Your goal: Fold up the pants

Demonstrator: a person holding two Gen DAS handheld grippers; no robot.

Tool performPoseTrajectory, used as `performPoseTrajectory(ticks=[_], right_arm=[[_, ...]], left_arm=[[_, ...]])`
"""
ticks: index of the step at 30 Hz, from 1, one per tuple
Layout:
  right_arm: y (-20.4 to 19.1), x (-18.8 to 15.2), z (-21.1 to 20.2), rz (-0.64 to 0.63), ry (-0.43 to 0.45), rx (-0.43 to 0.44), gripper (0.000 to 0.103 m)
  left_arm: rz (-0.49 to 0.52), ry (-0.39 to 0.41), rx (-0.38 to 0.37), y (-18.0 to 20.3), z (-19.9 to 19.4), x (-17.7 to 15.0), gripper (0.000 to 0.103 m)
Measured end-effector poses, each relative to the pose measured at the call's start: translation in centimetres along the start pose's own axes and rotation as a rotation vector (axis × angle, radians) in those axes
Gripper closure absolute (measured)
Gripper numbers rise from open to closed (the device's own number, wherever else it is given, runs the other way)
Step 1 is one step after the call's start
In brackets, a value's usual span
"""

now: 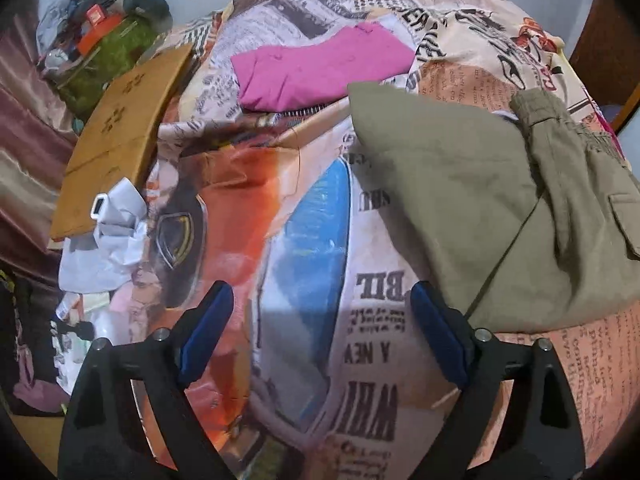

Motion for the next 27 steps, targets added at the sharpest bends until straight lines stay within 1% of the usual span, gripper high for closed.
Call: performPoseTrajectory(ticks=[3, 5, 8, 10, 12, 15, 20, 23, 27], right_arm=[[0.3, 0.7, -0.7, 0.003, 0.002, -0.018, 0.045], [0.5, 1.5, -1.4, 0.003, 0.023, -0.028, 0.045], [0.7, 2.9, -2.4, 0.001, 0.067, -0.029, 0.045], [0.9, 4.0, -2.7, -0.005, 0.091, -0.028, 0.045], [1.2, 5.1, -2.6, -0.014, 0.106, -0.037, 0.045], [1.8, 6.5, -1.7, -0.030, 0.105, -0.048, 0.045], [3.0, 8.1, 1.0, -0.027, 0.064, -0.028, 0.045], [3.5, 8.8, 2.3, -0.026, 0.041, -0.014, 0.047], [3.9, 9.3, 4.7, -0.041, -0.030, 0.008, 0.048]], left_arm=[[-0.005, 0.044, -0.041, 0.3, -1.7, 1.2, 0.012], [0.002, 0.082, -0.076, 1.2, -3.0, 2.5, 0.012], [0.047, 0.134, -0.104, 3.4, -4.2, 4.6, 0.012], [0.077, 0.148, -0.113, 5.0, -4.4, 5.7, 0.012], [0.106, 0.158, -0.150, 6.9, -4.5, 6.9, 0.012], [0.141, 0.157, -0.191, 9.7, -4.0, 8.3, 0.012], [0.194, 0.133, -0.233, 13.7, -2.6, 9.9, 0.019], [0.215, 0.112, -0.249, 15.4, -1.5, 10.4, 0.021], [0.244, 0.083, -0.253, 16.9, -0.1, 10.4, 0.024]])
Point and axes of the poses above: each gripper's, at about its wrist camera, not at the fingertips, and z roughly the way its jaws point, y to its right, x to its top, the point moved 5 cm from there along z, roughly the way its jaws point, and after that the axes turned 5 degrees about -z, right-handed, at the moved point
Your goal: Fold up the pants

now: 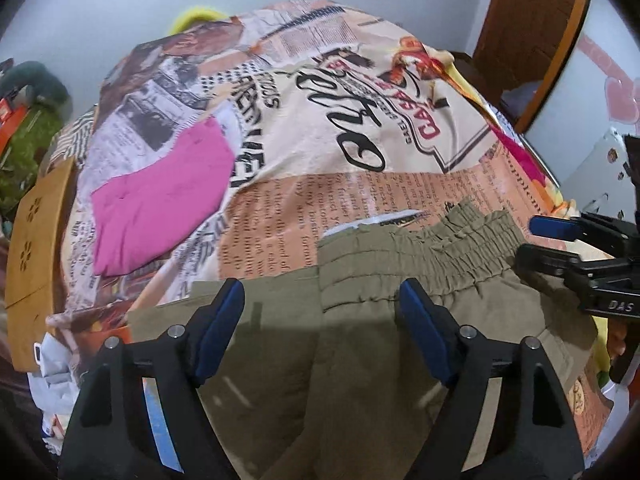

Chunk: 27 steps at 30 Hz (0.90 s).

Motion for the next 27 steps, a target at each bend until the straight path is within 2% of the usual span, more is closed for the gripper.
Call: performPoseTrajectory(ticks=[2, 4, 7, 10, 14, 20, 27], right_arm=[[0.1, -0.1, 1.2, -0.012, -0.039, 0.013, 0.053], [-0.1, -0.4, 2.0, -0.021, -0.061, 0.033, 0.066], [-0.7, -0.5, 1.7, -0.099, -0.034, -0.018, 0.074], [-0.7, -0.5, 1.4, -0.118, -0.021, -0.029, 0.078], [-0.5, -0.5, 1.4, -0.118, -0.002, -0.056, 0.080], [-0.9, -0.5, 2.0, -0.125, -0.008, -0.092, 0.081], [-1.7, -0.2, 0.6, -0.149, -0.033, -0.129, 0.079]], left_arm=[[0.014, -0.028, -0.014, 0.3, 0.9, -0.4, 0.030], [0.026, -0.045, -0.023, 0.4, 1.8, -0.9, 0.034], [0.016, -0.036, -0.039, 0.1, 2.1, -1.2, 0.036], [0.008, -0.032, -0.055, 0.0, 2.2, -1.5, 0.040], [0.062, 0.007, 0.027, 0.1, 2.4, -2.3, 0.039], [0.014, -0.010, -0.008, -0.7, 2.6, -2.5, 0.039], [0.018, 0.004, 0.013, -0.5, 0.2, -2.9, 0.040]])
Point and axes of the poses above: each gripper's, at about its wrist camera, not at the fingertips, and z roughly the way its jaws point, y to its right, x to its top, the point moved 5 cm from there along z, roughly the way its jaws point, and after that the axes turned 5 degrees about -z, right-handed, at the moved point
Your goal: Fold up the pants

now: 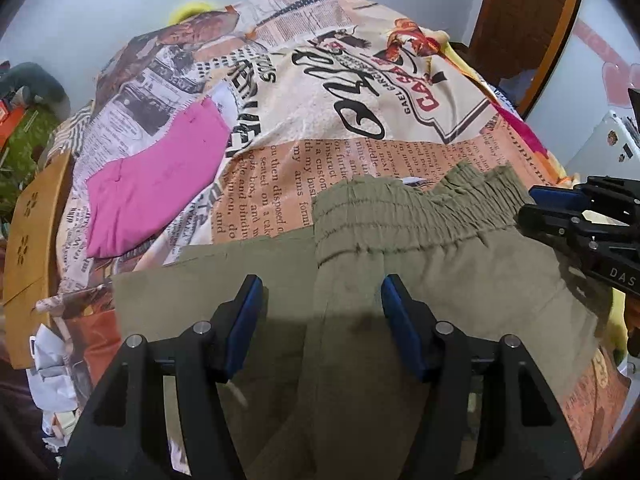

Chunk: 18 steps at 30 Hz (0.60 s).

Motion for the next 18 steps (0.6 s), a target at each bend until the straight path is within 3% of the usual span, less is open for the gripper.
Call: performPoseTrajectory(ticks=[6, 9, 13, 16, 18], right_arm=[[-0.8, -0.3, -2.6, -0.004, 0.043, 0.003, 0.078], [-0.7, -0.4, -4.0, 0.016, 0.078, 0.000, 0.062], [-0.4, -0.6, -5.4, 0.046, 0.112, -0.006, 0.049], [0.0, -1.1, -5.5, 0.083, 0.116, -0.011, 0.036], [0.4, -1.6, -5.0, 0.111, 0.103, 0.001, 0.033]], left_arm=[[-0.015, 0.081, 0.032, -1.2, -3.8, 0.0, 0.040], [-0.039, 0.115, 0.053, -2.5, -5.5, 0.0, 0.036], [-0.089, 0.149, 0.084, -5.1, -6.9, -0.4, 0.019], [-0.130, 0.129, 0.101, -7.2, -6.5, -1.1, 0.018], [-0.161, 0.095, 0.107, -8.4, -5.8, -1.7, 0.018]])
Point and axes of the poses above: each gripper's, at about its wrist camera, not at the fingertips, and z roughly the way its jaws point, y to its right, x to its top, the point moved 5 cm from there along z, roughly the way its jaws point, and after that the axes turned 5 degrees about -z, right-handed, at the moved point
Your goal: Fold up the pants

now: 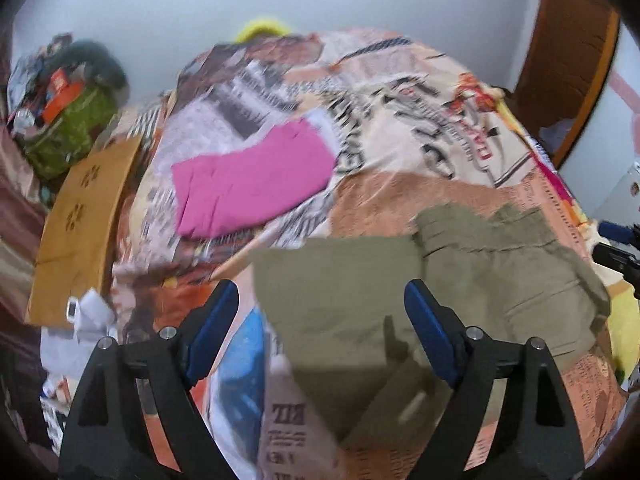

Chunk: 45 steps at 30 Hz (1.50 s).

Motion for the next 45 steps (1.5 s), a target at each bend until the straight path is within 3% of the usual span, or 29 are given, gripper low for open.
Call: performPoseTrajectory(ticks=[8, 15, 18, 20, 22, 27, 30, 31, 32, 34, 38, 45], right_arm=[[1.6, -3.5, 4.4, 0.151, -0.125, 0.099, 0.032], [2.6, -3.9, 6.0, 0.235, -0.136, 0.172, 0.021], [2.5, -3.6, 6.2, 0.221, -0.133, 0.182, 0.022], [2.3, -3.5, 6.3, 0.211, -0.128, 0.194, 0.026], [2.1, -3.4, 6.3, 0.208, -0.118, 0.226, 0.043], [2.1, -3.2, 6.7, 0.228, -0.116, 0.236, 0.056], [2.1, -3.1, 6.5, 0.234, -0.104, 0.239, 0.071], [2.1, -3.0, 6.5, 0.236, -0.100, 0.243, 0.076], [2.0, -2.9, 6.4, 0.241, -0.094, 0.252, 0.079], [1.6, -2.8, 5.9, 0.224, -0.079, 0.235, 0.085], [1.1, -1.8, 5.1, 0.180, -0.040, 0.192, 0.091], [-0.1, 0.0, 2.6, 0.110, 0.037, 0.165, 0.094]], left_arm=[[-0.071, -0.145, -0.016, -1.9, 4.1, -3.2, 0.018], [-0.147, -0.205, -0.079, -2.0, 6.3, -3.9, 0.018], [-0.184, -0.231, -0.123, -2.2, 7.0, -3.7, 0.018], [-0.192, -0.236, -0.138, -2.1, 7.2, -3.6, 0.020], [-0.194, -0.242, -0.163, -1.9, 7.3, -3.4, 0.027], [-0.183, -0.252, -0.214, -1.3, 7.5, -3.0, 0.047], [-0.179, -0.247, -0.230, -0.9, 7.5, -2.7, 0.063], [-0.180, -0.244, -0.235, -0.7, 7.4, -2.7, 0.076], [-0.181, -0.240, -0.225, -0.6, 7.3, -2.6, 0.085], [-0.165, -0.221, -0.180, -0.3, 7.0, -2.3, 0.093], [-0.141, -0.168, -0.126, -0.1, 6.0, -1.7, 0.098], [-0.093, -0.054, -0.108, 0.2, 2.0, -0.1, 0.100]])
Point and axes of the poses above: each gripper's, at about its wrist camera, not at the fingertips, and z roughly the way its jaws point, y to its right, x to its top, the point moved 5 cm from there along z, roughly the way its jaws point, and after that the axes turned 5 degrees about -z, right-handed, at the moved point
